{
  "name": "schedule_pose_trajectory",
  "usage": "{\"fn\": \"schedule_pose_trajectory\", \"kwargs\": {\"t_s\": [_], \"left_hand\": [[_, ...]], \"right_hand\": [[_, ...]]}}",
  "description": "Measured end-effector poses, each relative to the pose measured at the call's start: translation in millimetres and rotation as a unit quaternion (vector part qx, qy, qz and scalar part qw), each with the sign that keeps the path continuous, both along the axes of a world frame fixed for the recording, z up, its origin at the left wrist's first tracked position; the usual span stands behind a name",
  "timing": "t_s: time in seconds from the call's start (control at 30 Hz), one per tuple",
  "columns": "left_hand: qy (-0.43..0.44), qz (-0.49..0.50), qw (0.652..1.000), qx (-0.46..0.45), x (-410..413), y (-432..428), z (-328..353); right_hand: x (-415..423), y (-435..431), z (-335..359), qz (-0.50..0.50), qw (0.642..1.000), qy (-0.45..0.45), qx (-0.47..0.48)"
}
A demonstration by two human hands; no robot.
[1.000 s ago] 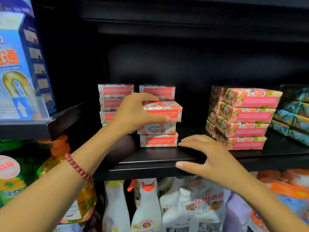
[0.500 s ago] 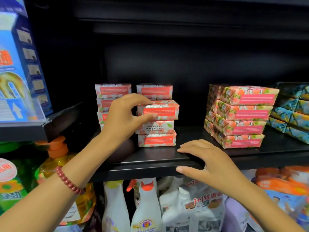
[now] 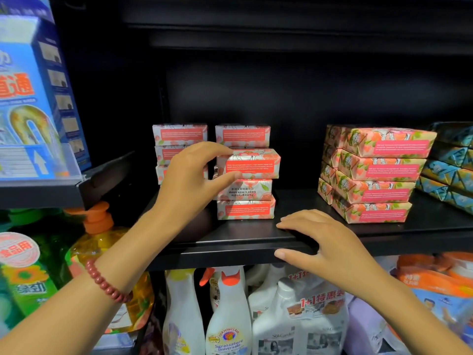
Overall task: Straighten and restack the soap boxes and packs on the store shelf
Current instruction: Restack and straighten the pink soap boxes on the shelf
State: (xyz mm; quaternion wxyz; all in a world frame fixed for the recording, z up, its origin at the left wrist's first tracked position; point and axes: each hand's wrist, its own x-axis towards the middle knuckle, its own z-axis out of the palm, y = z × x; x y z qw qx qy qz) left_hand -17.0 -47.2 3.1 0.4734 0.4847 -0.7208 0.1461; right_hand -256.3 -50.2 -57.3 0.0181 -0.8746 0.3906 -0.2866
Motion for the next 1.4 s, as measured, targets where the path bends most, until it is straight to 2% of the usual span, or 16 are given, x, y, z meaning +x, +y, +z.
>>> {"fn": "schedule_pose_trajectory", "kwargs": {"t_s": [0.13,0.27,0.4,0.53,0.67,0.8,1.1,1.27,1.4], "left_hand": [[0.034,0.02,0.999,0.0,15,28,-19],[0.022,0.074,0.994,0.075,35,55,-50],[0.007,0.109,0.986,0.124,49,69,-63],[0.085,0.09,0.982,0.144,56,71,-65],[0.117,0.085,0.976,0.16,59,68,-66],[0.143,0.076,0.973,0.161,62,66,-69],[0.156,0.065,0.975,0.145,63,64,-75],[0.146,0.067,0.978,0.134,61,65,-74],[0.144,0.067,0.978,0.134,62,65,-74]], "right_hand": [[4,3,4,0.021,0.999,-0.049,0.009],[22,11,15,0.065,0.983,-0.167,-0.03],[58,14,40,0.106,0.967,-0.215,-0.085],[110,10,65,0.135,0.963,-0.201,-0.12],[163,-6,83,0.14,0.964,-0.179,-0.14],[200,-34,98,0.065,0.977,-0.172,-0.105],[224,-79,92,-0.087,0.99,-0.1,-0.057],[222,-81,100,-0.085,0.986,-0.093,-0.108],[221,-72,95,-0.06,0.977,-0.124,-0.163]]}}
